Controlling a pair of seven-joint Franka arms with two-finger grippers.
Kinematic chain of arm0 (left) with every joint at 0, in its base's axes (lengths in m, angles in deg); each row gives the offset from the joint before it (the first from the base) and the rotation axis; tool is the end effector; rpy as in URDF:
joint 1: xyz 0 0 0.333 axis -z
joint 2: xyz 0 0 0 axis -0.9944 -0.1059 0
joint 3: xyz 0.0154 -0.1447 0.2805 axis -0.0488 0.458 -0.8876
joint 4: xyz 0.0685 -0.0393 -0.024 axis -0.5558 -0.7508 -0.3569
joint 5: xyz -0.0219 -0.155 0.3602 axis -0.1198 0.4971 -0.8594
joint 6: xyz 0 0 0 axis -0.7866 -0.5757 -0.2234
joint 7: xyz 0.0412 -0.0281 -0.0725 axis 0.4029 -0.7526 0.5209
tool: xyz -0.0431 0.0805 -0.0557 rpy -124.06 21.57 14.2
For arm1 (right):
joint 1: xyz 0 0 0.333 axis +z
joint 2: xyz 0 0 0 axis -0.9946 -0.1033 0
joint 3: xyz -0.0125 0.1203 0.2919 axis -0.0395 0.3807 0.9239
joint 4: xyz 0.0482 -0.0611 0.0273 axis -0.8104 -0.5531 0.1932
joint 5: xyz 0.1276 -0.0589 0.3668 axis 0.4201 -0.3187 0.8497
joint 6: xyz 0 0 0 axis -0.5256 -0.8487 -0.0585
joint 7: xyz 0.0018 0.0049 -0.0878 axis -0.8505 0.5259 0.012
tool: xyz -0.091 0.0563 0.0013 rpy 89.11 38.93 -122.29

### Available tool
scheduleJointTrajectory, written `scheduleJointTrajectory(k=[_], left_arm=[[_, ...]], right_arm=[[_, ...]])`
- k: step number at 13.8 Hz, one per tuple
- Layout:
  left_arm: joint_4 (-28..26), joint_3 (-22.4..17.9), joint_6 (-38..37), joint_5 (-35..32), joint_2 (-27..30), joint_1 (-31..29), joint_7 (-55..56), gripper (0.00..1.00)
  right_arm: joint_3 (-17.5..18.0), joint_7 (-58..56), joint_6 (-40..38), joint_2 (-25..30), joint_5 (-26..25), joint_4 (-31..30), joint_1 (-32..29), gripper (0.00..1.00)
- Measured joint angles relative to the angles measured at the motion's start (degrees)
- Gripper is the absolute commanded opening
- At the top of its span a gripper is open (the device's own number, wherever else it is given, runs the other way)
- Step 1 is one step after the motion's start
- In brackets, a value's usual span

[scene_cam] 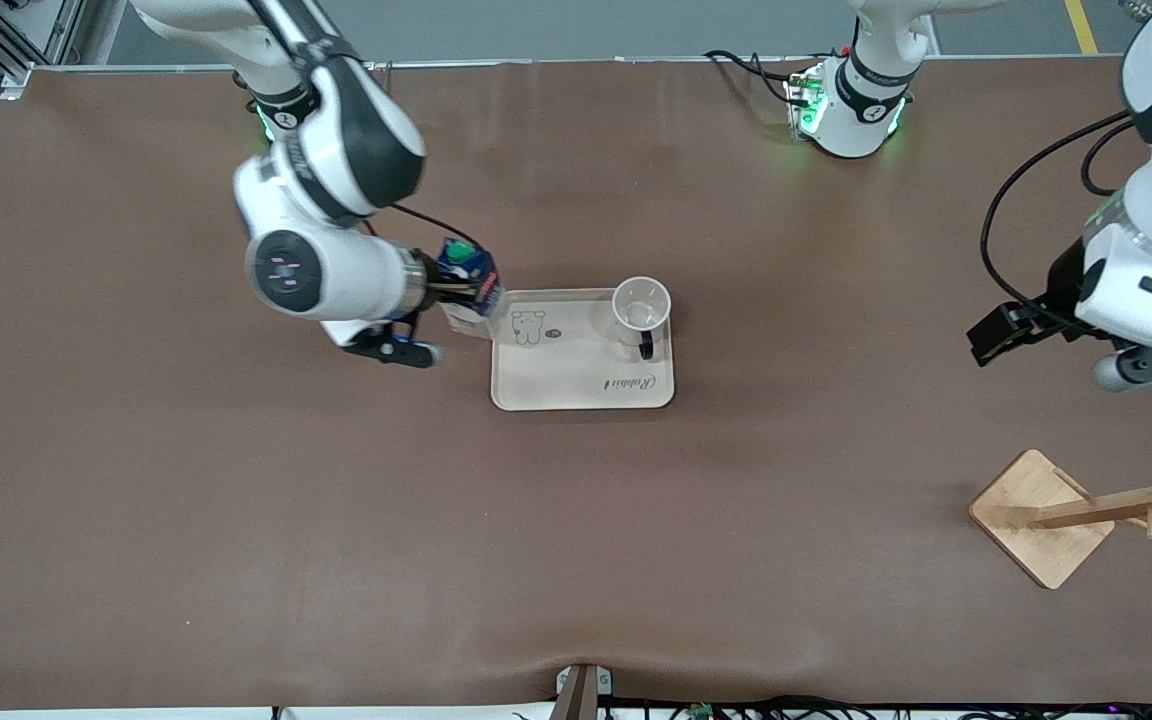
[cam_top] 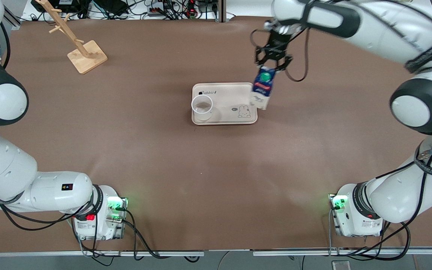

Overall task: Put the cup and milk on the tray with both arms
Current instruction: 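Carry the milk carton to the tray while the left gripper withdraws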

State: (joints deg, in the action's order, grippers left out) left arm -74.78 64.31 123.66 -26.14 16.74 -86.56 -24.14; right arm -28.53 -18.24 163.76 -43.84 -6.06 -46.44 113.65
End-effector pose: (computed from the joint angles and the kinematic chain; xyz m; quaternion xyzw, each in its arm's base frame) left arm 0.6117 -0.0890 0.6104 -0.9905 -0.1245 -0.0476 0.0332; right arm 0.5279 0.3550 0.3754 -0.9711 0.1093 0.1918 0.0908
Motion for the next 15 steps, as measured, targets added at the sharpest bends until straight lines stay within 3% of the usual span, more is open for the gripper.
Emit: scheduleJointTrajectory(k=[2, 6, 7, 8, 11, 15], left_arm=[[-0.01, 0.00, -0.17, 0.00, 0.48, -0.15, -0.76, 1.00], [-0.37, -1.70, -2.45, 0.00, 2.67, 0.37, -6.29, 1.00], [-0.92, -3.39, -2.92, 0.01, 3.81, 1.14, -8.04, 1.00], [-1.97, -5.36, -3.23, 0.05, 5.27, 2.17, -9.89, 1.00], [-5.87, -8.44, -3.48, 1.94, 9.66, 3.15, -13.17, 1.00], [-9.00, -9.09, -3.58, 3.71, 12.73, 1.65, -17.58, 1.00]], right_arm=[[-0.03, 0.47, 5.39, -3.05, 0.49, 0.19, 2.58, 0.00], [-0.13, 0.48, 7.72, -5.20, 0.51, 0.54, 3.33, 0.01], [-0.12, 0.48, 8.12, -5.23, 0.51, 0.59, 3.51, 0.57], [-0.12, 0.48, 8.32, -5.24, 0.51, 0.63, 3.74, 1.00], [-0.12, 0.49, 8.38, -5.28, 0.53, 0.67, 4.25, 1.00], [-0.15, 0.47, 8.38, -5.37, 0.54, 2.64, 4.30, 1.00]])
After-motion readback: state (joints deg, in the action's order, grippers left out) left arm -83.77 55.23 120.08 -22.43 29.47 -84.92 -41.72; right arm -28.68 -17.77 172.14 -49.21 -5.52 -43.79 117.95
